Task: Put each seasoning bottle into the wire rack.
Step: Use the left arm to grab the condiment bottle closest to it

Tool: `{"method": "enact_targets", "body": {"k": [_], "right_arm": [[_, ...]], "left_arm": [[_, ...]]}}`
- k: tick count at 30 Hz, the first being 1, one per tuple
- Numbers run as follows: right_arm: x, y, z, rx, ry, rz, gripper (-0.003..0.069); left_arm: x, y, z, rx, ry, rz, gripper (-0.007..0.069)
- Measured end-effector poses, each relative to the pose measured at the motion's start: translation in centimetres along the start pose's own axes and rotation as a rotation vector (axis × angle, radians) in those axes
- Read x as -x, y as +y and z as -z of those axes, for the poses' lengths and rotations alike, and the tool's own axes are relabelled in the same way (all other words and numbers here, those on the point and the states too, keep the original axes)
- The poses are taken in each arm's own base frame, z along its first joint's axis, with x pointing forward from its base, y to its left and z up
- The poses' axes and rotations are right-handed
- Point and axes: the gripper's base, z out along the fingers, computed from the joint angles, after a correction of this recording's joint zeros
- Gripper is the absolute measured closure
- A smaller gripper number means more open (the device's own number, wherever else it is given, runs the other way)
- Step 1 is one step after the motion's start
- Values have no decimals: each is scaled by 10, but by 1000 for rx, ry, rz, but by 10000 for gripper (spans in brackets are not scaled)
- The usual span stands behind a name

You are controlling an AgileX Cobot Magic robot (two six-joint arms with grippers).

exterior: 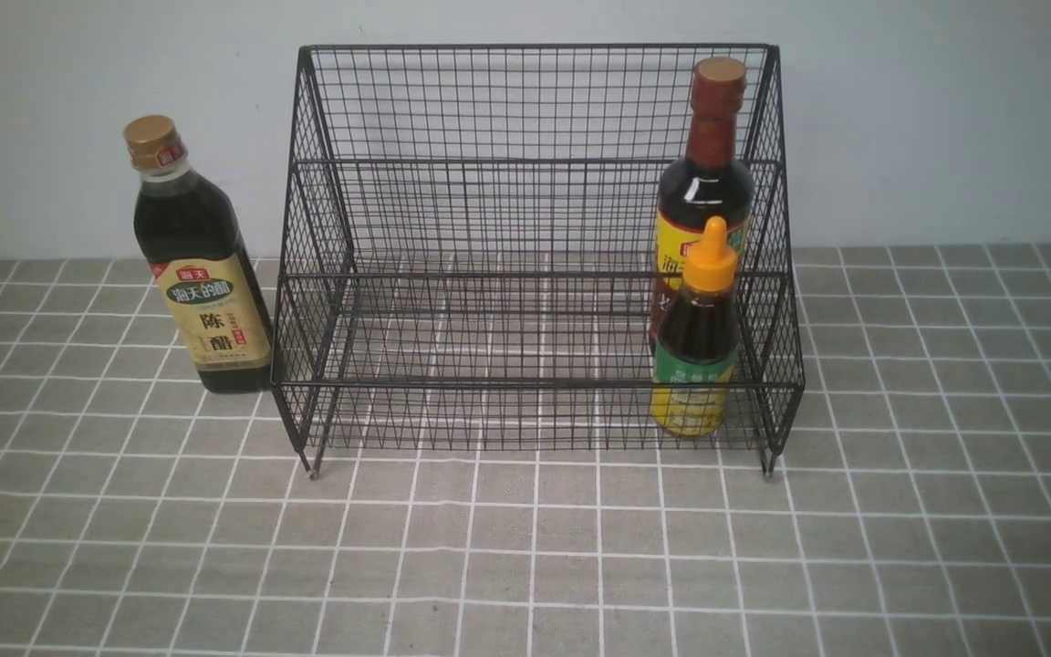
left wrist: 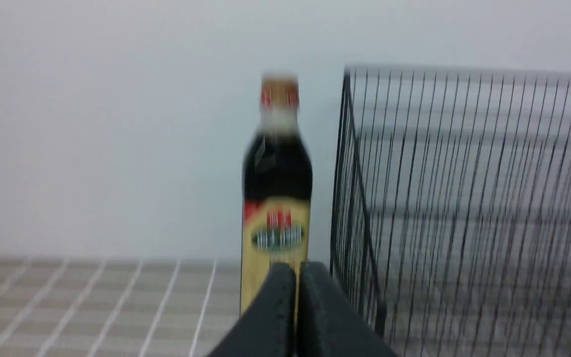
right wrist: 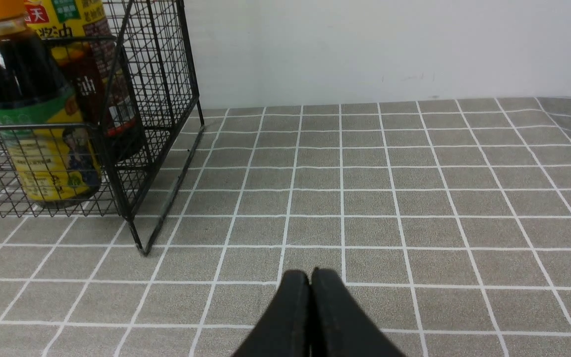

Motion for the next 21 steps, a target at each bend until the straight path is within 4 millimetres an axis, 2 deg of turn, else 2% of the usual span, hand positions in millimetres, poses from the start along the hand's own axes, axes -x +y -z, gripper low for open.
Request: {"method": "enact_targets", "body": {"k": [1,2,4,7,10,13,15,16,18,19,20,21], "right_arm": [[0,0,0,0,0,0,672],[0,0,0,0,0,0,672],[0,0,0,0,0,0,672],[0,0,0,0,0,0,672],[0,0,0,0,0,0,672],[0,0,0,0,0,0,672],[0,0,0,0,0,0,672],[0,0,0,0,0,0,672],[0,0,0,0,0,0,672],[0,0,0,0,0,0,672],[0,0,0,0,0,0,672],[0,0,0,0,0,0,672]], "left_arm": [[1,0,0,1,-16,5,631],[13,1,1,4,-148,35,631],[21,1,1,6,-221,55,631],[31,0,-10,13,-199,62,631],[50,-2,-33,21,-137,67,628],[67,-5,-67,31,-60,82,599],[67,-5,-84,38,-8,85,577],[74,-6,-109,43,25,89,528],[78,-7,-120,45,33,89,503],[76,-7,-150,53,86,88,412],[78,-8,-154,52,83,88,404],[74,-8,-169,57,113,87,341]]}}
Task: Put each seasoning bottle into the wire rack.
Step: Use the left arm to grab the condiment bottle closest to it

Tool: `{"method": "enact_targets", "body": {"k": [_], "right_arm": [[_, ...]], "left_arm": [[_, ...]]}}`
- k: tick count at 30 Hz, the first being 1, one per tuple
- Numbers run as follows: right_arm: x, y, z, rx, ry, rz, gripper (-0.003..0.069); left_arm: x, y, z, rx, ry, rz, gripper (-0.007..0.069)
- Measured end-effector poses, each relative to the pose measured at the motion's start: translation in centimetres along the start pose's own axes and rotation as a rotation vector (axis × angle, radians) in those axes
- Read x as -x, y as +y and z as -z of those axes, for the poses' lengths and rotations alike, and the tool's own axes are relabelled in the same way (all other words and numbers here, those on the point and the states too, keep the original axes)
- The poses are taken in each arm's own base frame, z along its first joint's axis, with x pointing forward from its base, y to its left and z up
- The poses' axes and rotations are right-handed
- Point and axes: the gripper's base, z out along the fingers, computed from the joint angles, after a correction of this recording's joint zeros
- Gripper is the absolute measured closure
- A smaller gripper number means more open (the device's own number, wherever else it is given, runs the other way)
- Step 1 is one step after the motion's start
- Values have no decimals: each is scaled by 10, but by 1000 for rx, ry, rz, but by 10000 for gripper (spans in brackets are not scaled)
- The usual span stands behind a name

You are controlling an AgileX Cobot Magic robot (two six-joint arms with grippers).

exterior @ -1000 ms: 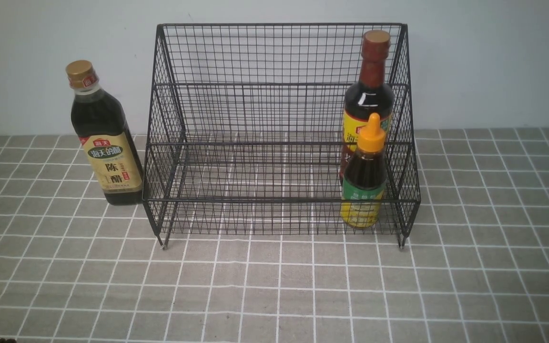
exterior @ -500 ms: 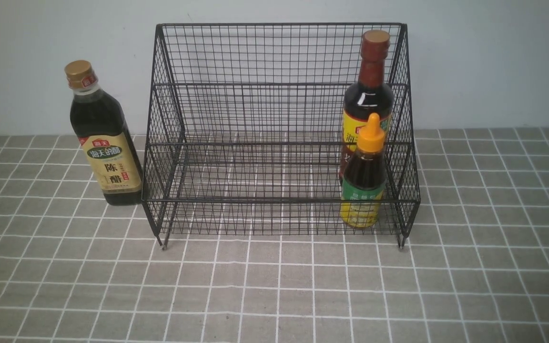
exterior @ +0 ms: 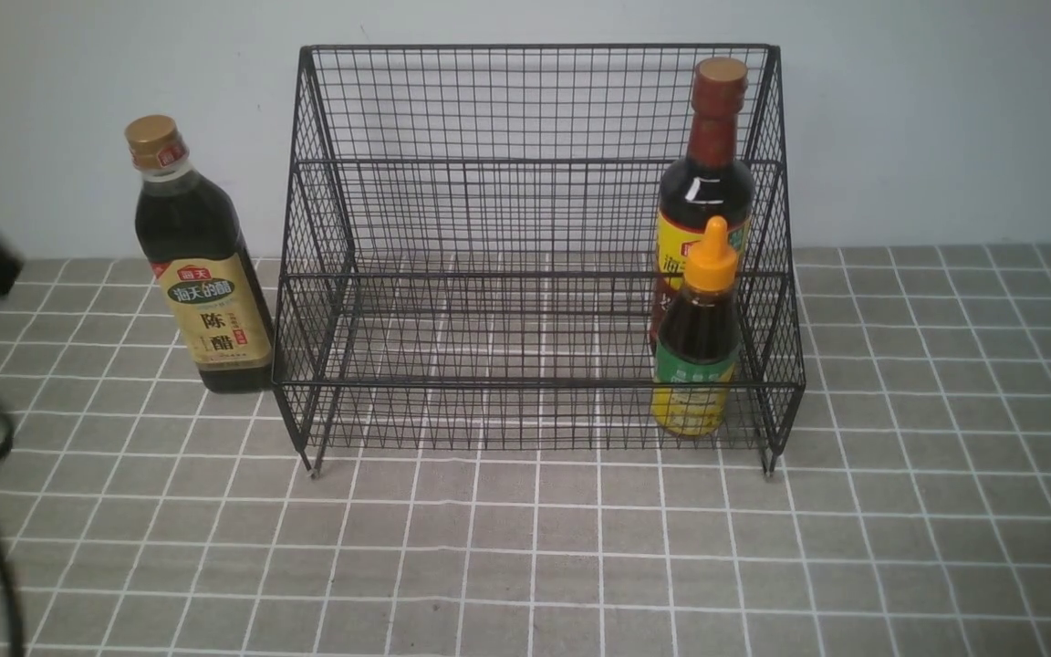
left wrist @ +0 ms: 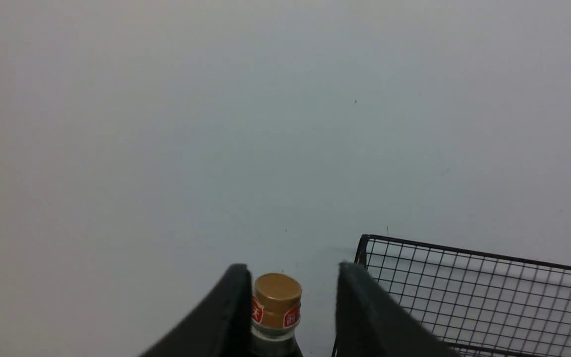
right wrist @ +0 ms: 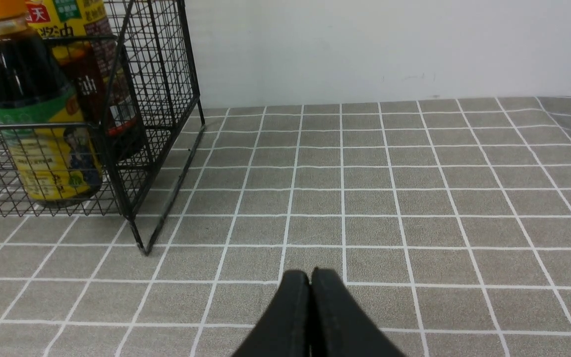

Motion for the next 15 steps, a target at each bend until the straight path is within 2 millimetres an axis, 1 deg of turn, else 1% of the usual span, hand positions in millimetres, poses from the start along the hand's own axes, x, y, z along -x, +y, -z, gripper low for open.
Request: {"method": "enact_targets", "body": {"k": [2,3,4,5,7,10,11,13,14,15], "right_arm": [[0,0,0,0,0,0,672],[0,0,0,0,0,0,672],[0,0,0,0,0,0,672],[0,0,0,0,1,0,672],[0,0,0,0,1,0,672],[0,0,0,0,1,0,672],[0,0,0,0,1,0,672],[0,0,0,0,1,0,672],[0,0,0,0,1,0,672],[0,0,0,0,1,0,672]], "left_arm": [[1,-1,-18,4,19,-1,268],[-2,-1,-26,7,36,-2,234],[-2,-2,-35,9,43,-3,209],[-9,-1,-52,15,76,-5,139],[-16,-1,-72,21,106,-6,86],[-27,0,-90,28,136,-9,60],[-26,0,-93,28,134,-9,60],[-38,1,-114,34,151,-12,50],[-37,1,-115,33,147,-14,50],[-42,2,-122,35,156,-17,50]]}}
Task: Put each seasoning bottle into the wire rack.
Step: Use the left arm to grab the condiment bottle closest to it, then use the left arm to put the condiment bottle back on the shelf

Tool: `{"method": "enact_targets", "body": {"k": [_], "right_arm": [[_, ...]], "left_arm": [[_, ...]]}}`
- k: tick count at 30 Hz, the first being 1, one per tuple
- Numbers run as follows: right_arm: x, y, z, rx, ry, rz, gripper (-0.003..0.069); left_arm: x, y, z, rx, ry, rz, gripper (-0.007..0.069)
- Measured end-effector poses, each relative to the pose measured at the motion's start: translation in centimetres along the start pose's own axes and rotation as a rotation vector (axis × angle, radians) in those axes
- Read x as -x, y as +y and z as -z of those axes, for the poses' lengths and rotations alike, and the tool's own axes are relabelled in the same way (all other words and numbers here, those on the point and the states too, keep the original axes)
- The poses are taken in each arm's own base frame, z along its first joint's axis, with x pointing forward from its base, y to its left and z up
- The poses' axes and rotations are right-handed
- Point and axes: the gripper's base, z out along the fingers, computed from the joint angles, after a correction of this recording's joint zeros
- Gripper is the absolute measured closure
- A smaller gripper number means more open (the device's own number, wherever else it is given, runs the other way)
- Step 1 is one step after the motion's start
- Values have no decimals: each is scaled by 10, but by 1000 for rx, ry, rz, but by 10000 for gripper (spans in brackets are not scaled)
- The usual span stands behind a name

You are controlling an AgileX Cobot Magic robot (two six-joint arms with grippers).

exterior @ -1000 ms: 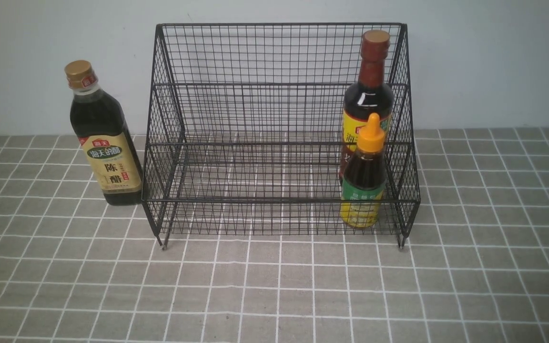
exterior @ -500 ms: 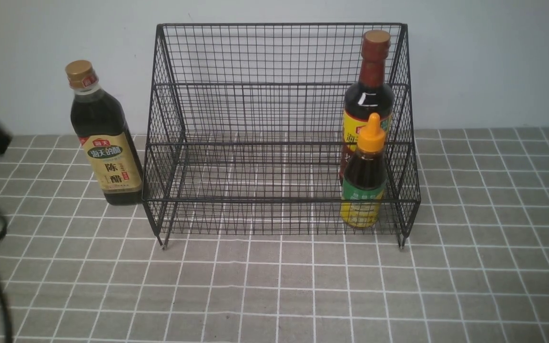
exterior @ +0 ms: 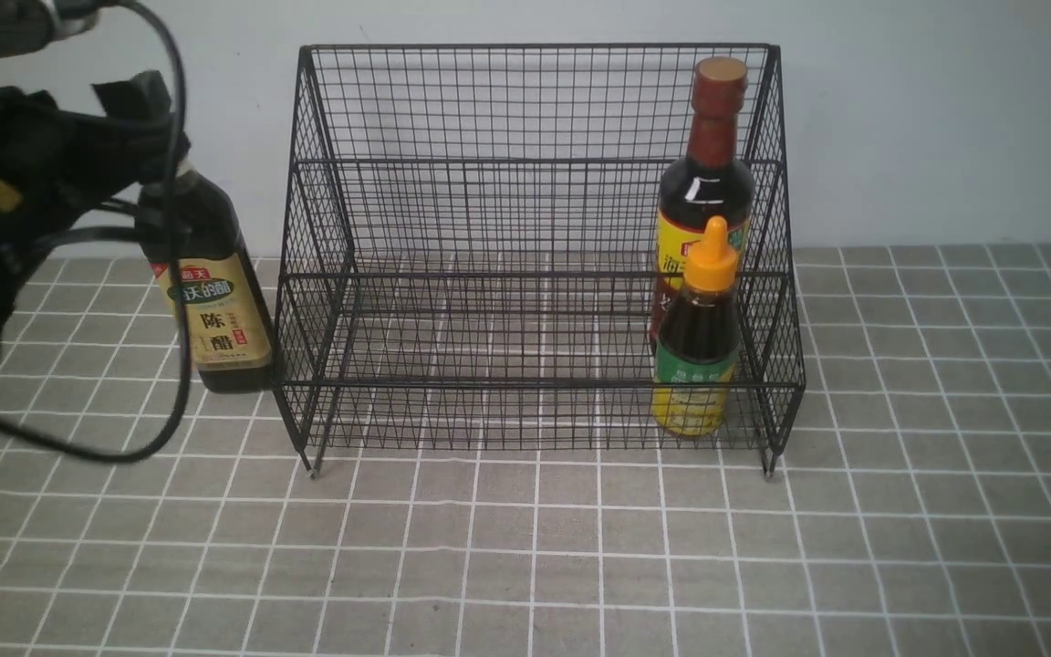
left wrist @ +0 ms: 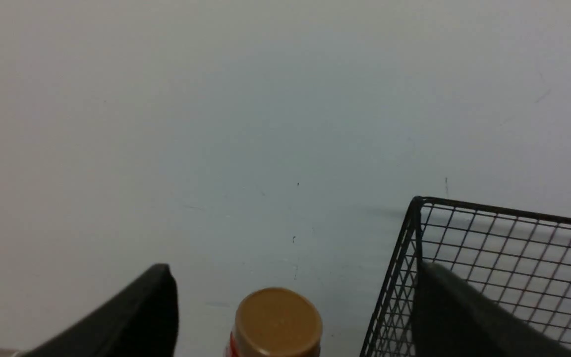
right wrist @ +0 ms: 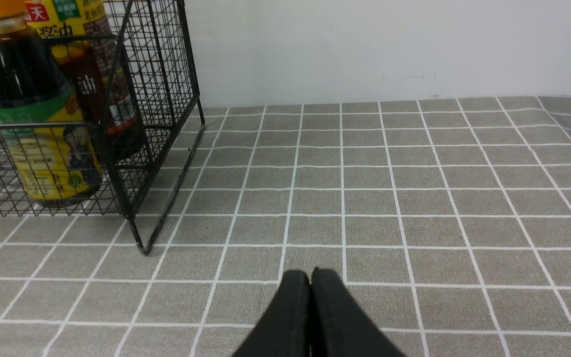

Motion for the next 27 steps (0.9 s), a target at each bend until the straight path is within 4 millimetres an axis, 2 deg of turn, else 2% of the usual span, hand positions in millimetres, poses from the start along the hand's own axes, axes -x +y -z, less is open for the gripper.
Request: {"method": "enact_targets", "body": {"k": [2,3,5,9,11,13,15,16,19,23,27], "right_arm": [[0,0,0,0,0,0,672],[0,0,0,0,0,0,672],[0,0,0,0,0,0,672],[0,0,0,0,0,0,672],[0,0,0,0,0,0,672],[0,0,0,0,0,0,672],[0,0,0,0,0,0,672],[0,0,0,0,0,0,672],[0,0,0,0,0,0,672],[0,0,0,0,0,0,672],[0,0,0,0,0,0,672]], "left_arm": [[-7,0,-17,3,3,-41,50],[-7,0,-17,3,3,-41,50],[-18,2,-33,10,22,-93,50],[-32,4,-49,14,51,-123,57],[-38,5,-54,19,63,-124,81],[-42,6,-57,28,73,-113,159],[-43,6,-58,30,76,-110,246],[-43,6,-58,30,79,-115,328],[-42,6,-57,29,85,-128,323],[-28,3,-44,18,132,-146,322],[5,-3,-23,4,63,-144,322]]}}
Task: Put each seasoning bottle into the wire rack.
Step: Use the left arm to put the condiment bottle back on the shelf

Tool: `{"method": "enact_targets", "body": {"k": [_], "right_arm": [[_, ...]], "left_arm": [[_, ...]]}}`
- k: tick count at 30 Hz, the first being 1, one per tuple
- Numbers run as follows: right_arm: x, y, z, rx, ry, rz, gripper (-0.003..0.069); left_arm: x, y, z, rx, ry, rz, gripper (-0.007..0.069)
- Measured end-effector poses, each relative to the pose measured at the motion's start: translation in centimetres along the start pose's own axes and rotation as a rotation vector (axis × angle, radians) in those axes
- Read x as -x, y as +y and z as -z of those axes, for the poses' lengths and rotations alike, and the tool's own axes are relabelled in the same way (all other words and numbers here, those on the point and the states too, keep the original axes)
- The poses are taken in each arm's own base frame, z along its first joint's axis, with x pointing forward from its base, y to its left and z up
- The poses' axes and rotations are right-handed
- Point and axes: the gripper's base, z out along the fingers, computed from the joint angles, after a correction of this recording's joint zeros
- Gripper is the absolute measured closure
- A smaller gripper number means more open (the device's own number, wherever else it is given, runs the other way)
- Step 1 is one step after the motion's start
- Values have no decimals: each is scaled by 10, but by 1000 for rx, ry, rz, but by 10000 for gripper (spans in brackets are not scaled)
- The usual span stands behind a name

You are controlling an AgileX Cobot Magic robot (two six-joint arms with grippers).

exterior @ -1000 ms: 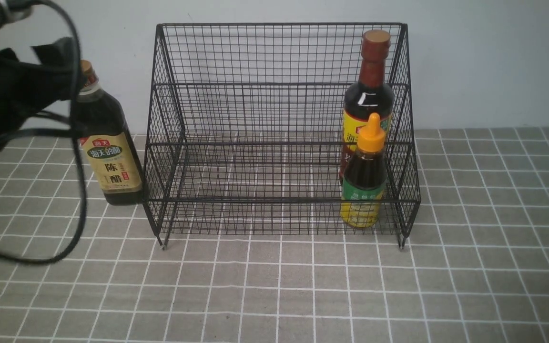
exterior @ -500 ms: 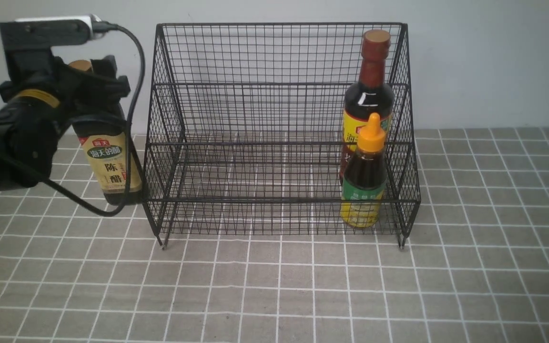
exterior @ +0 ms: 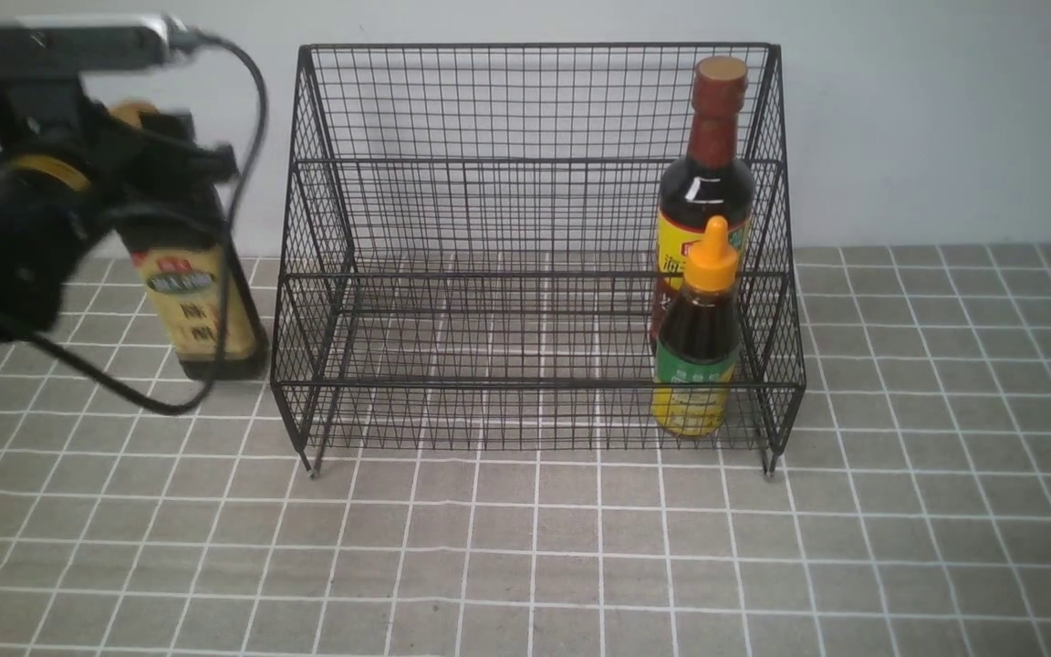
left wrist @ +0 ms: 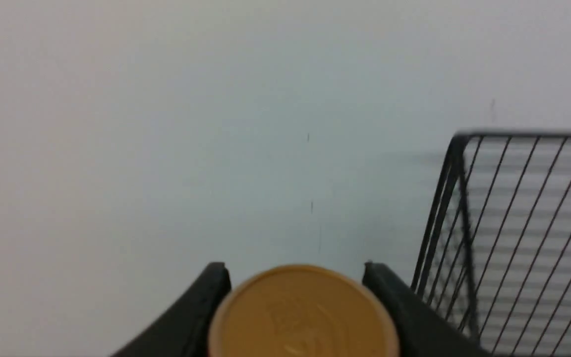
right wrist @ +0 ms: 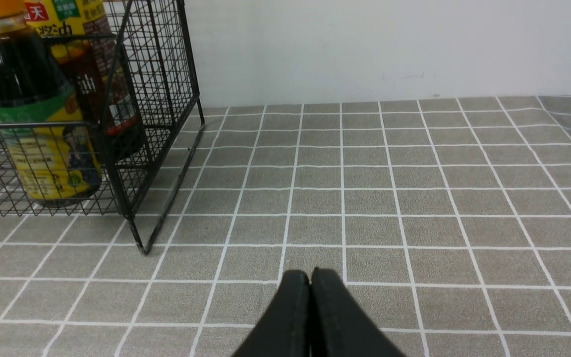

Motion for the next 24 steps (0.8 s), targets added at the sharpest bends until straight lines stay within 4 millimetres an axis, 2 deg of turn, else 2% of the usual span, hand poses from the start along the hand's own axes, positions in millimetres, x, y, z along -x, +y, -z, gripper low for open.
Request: {"method": "enact_targets", "body": {"k": [5,6,8,12,14,15,17,20,23,24], "right_arm": [[0,0,0,0,0,0,672],[0,0,0,0,0,0,672],[0,0,0,0,0,0,672],[0,0,0,0,0,0,672],[0,0,0,0,0,0,672],[0,0,0,0,0,0,672],[0,0,0,0,0,0,672],[0,0,0,0,0,0,672],[0,0,0,0,0,0,672],[0,0,0,0,0,0,672]], "left_arm": [[64,-4,41,-23,-184,9,322],[67,-5,42,-24,-192,8,322],[93,-15,56,-63,-273,-2,322],[112,-32,63,-121,-323,-3,322],[127,-50,66,-180,-348,0,322],[126,-51,66,-184,-345,-1,322],[133,-66,62,-226,-360,0,322],[131,-80,49,-253,-350,-20,322],[122,-88,32,-262,-319,-26,322],[115,-92,20,-264,-291,-27,322]]}}
